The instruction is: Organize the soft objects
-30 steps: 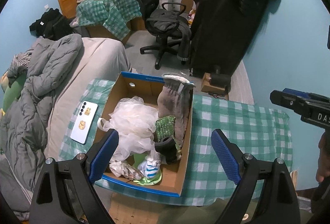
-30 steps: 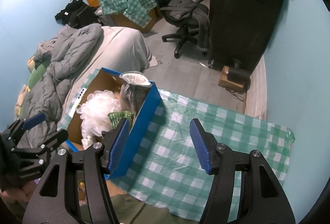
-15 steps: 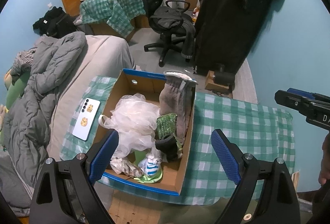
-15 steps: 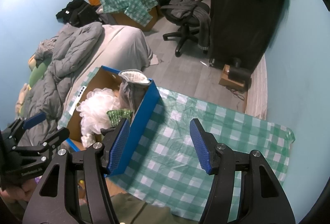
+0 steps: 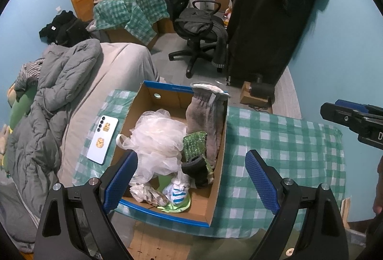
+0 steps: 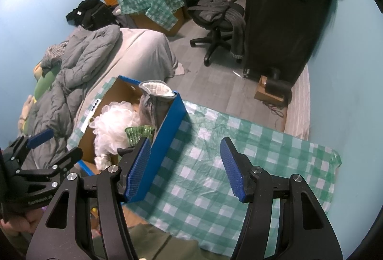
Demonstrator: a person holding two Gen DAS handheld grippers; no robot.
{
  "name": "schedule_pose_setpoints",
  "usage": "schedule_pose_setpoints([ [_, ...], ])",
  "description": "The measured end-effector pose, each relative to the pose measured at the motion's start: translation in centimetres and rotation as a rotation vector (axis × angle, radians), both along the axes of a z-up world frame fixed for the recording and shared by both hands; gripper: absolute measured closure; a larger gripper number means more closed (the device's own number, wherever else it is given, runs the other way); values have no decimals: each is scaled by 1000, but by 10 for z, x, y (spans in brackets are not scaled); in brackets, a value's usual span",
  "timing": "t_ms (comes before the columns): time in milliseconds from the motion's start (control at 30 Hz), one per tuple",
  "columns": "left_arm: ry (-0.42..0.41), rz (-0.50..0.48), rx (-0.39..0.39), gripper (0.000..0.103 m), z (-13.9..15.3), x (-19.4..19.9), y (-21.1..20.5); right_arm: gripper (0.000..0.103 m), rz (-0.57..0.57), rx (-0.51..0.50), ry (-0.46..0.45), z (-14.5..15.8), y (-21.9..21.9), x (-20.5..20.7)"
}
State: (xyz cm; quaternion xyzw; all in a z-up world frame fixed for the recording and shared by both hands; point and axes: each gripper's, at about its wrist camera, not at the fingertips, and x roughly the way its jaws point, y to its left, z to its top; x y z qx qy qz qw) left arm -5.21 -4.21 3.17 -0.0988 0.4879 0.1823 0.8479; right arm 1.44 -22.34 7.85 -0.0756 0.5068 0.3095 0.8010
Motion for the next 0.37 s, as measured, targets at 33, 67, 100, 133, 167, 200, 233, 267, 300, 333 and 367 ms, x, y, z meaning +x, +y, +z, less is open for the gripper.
schedule_pose_setpoints([
  [33,-1,0,0,11,0,0,0,43,0,1,0,0,0,0],
  [67,1,0,0,11,0,0,0,43,0,2,1,0,-1,0],
  [100,2,0,1,11,0,0,0,43,-1,1,1,0,0,0],
  [133,0,-1,1,10,0,0,0,43,-2,2,1,0,-1,0],
  [167,-2,-3,3,10,1,0,0,43,-2,1,0,0,0,0],
  [200,-1,-3,4,10,1,1,-1,43,-1,1,1,0,0,0],
  [233,-3,-5,7,10,1,1,-1,43,-2,1,1,0,-1,0],
  [267,-7,-9,13,10,2,0,-1,43,-1,2,0,0,0,0],
  [300,-7,-11,19,10,1,1,-3,43,0,0,0,0,0,0],
  [333,-5,-11,28,10,1,1,-3,43,-1,1,0,0,0,0],
  [367,-3,-12,30,10,1,2,-4,43,-1,1,1,0,0,0],
])
